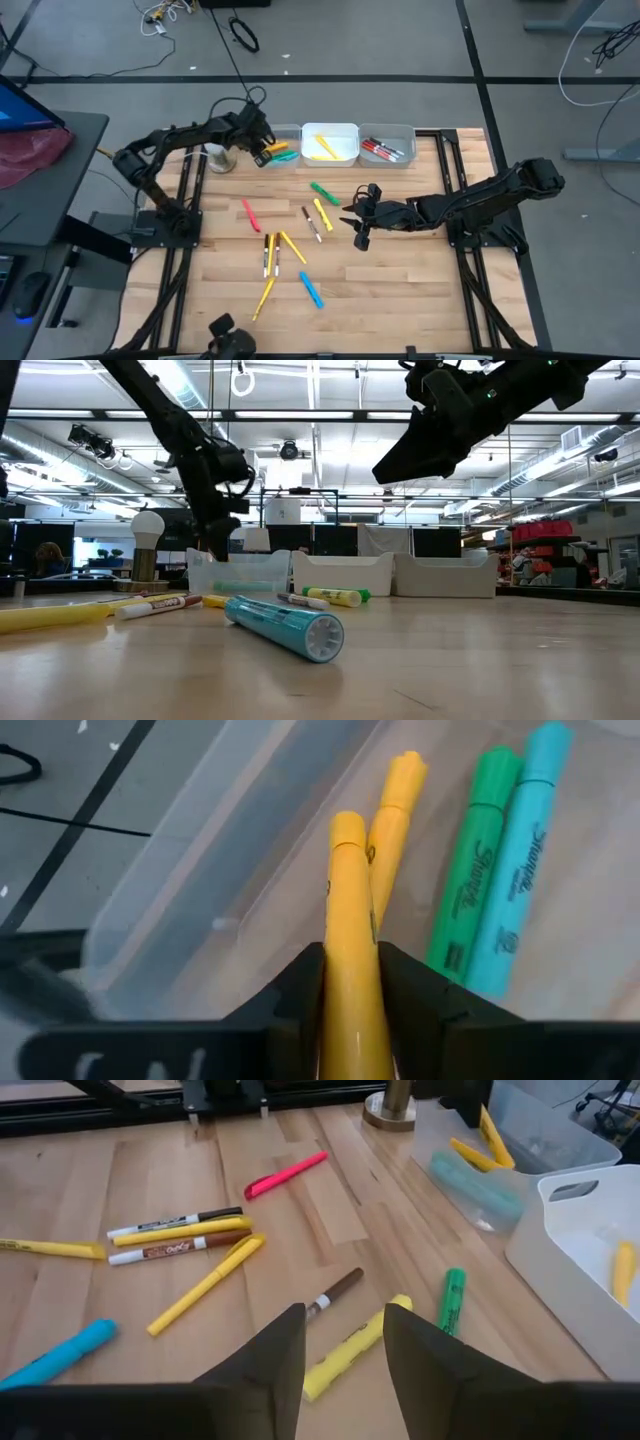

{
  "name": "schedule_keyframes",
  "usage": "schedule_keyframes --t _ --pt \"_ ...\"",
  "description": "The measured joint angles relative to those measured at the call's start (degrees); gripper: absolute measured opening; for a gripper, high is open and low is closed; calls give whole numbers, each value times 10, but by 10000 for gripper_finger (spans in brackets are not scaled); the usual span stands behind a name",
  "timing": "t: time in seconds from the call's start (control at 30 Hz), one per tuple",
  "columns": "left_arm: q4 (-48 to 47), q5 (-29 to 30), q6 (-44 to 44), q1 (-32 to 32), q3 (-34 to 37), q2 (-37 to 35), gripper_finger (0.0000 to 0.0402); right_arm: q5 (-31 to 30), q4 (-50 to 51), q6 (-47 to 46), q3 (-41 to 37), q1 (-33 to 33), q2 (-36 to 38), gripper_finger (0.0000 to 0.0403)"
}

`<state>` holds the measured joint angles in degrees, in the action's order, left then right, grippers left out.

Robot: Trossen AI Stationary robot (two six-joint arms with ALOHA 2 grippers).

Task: Pick & Place Markers
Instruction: Put the yellow highlighter pen into the transparent bin, then put the yellow pen into the white bin

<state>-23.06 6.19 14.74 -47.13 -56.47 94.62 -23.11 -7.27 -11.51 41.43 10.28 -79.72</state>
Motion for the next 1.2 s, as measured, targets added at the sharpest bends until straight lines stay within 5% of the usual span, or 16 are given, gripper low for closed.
schedule_keyframes --t 0.33,0.57,0.77,1.2 --pt "65 -15 14 0 -1 25 158 0 1 2 0 0 0 136" --pt "15 -18 -6 0 -45 13 188 0 0 0 0 -2 0 136" --pt "20 -93 -40 31 -34 -43 179 -4 -25 -4 -19 -2 0 136" --pt "439 -164 -155 207 216 -119 150 -4 -291 -117 -173 -2 -6 136"
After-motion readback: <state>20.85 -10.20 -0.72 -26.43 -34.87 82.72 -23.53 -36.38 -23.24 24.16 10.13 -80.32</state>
